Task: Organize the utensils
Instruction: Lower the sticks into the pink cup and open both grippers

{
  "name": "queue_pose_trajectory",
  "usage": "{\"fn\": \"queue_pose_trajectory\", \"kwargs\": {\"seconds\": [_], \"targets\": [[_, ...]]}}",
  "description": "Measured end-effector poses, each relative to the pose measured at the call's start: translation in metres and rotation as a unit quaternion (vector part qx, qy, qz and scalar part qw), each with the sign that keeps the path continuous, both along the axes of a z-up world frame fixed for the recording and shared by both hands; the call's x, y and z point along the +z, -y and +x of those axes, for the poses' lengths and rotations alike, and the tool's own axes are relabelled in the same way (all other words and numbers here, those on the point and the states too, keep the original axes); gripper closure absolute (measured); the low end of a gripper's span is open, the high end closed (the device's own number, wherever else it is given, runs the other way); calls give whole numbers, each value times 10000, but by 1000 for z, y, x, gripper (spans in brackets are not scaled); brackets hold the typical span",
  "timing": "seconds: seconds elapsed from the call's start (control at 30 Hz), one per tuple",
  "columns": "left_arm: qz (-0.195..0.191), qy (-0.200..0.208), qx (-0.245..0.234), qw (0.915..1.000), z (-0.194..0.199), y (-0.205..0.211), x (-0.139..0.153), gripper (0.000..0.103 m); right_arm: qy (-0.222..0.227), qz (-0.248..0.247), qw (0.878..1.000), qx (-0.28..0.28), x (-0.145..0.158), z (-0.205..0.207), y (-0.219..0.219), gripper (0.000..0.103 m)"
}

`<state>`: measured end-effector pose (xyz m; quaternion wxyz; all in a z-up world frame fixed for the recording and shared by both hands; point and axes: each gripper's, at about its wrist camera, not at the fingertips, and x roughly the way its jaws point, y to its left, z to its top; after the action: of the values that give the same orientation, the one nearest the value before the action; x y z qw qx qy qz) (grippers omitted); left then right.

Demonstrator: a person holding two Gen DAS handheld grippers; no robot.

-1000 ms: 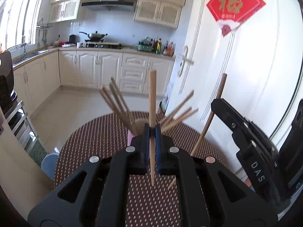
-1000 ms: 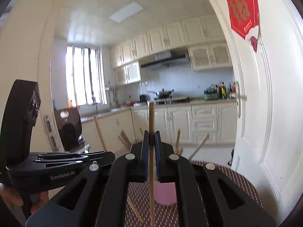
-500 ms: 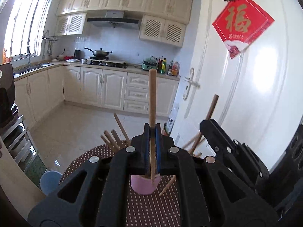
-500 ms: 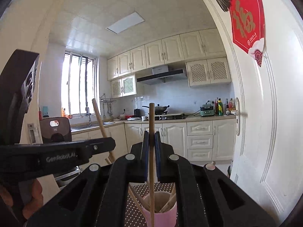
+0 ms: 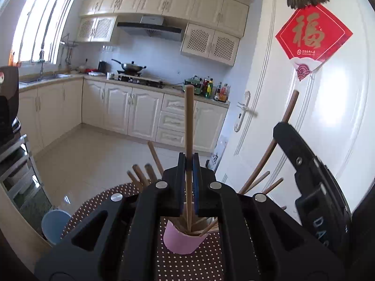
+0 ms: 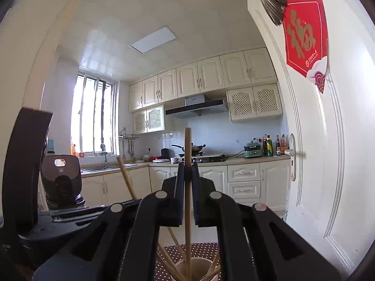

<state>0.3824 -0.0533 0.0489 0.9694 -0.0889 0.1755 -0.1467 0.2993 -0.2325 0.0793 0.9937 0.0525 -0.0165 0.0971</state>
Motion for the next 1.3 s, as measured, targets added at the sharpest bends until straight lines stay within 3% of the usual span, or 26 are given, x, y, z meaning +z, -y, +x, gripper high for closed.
{"fn": "queue_pose_trajectory", "kwargs": {"seconds": [0.6,0.7,0.77,1.3], "targets": [[-165,-310,7,9994,2,-14,-14,93,67,-44,10000,39,2,5,-2,98],[-175,-283,82,9994,-1,-16,-14,76,-12,-65,10000,57,-1,7,-3,98],[-183,-225,145,9995,-4,-18,-14,48,-62,-45,10000,60,-4,7,-3,98],[-35,-279,434,9987,-17,-32,-27,34,-613,-185,9977,209,-29,6,-8,98]]}}
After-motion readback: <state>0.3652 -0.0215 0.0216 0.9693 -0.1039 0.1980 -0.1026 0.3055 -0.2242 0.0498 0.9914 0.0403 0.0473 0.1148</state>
